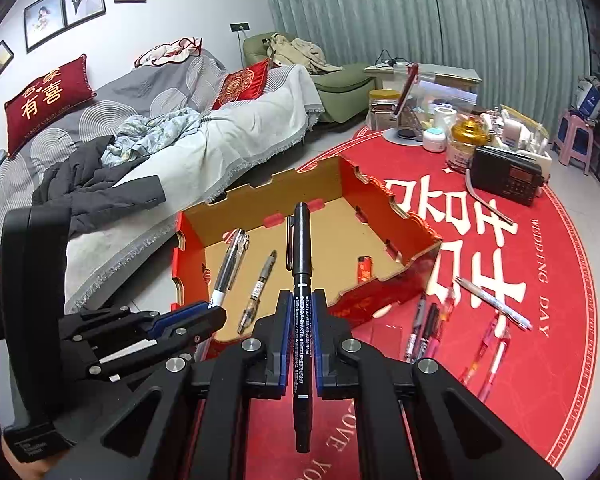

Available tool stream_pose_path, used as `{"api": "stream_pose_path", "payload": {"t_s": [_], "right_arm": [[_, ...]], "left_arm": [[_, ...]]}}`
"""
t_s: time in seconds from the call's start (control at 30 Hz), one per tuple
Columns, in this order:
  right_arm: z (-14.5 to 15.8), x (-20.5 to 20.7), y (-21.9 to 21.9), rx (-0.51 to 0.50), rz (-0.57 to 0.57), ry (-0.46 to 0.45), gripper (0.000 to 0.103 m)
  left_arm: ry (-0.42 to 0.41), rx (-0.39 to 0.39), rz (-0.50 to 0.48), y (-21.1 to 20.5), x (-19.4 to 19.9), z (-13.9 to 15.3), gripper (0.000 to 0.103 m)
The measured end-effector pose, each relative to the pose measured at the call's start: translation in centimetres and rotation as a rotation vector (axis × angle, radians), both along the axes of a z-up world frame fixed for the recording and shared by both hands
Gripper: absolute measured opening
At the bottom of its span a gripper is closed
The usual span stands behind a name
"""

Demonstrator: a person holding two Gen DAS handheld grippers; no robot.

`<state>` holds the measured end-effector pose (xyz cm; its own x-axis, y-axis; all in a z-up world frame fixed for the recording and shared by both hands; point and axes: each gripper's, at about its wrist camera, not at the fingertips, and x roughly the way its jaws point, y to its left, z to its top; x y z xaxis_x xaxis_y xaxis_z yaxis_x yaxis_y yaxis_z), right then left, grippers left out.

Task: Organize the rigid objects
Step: 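Carry the clear pen and black marker over the cardboard box with both grippers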

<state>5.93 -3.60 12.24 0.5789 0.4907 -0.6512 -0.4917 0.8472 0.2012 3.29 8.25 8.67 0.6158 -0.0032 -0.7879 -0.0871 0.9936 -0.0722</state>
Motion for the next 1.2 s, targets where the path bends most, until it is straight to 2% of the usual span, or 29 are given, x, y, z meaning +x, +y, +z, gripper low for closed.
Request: {"api": "stream_pose_path", "payload": {"t_s": [0.4, 1.2], "right_arm": [[0.1, 2.9, 3.9, -0.035, 0.043, -0.003, 0.010], [-2.9, 8.9, 7.0, -0.086, 0.047, 0.070, 0.010]], "left_arm": [[0.005, -0.012, 0.048, 2.9, 2.2, -0.3, 0.009], [0.115, -0.020, 0.081, 5.7, 7.7, -3.8, 0.009]]}}
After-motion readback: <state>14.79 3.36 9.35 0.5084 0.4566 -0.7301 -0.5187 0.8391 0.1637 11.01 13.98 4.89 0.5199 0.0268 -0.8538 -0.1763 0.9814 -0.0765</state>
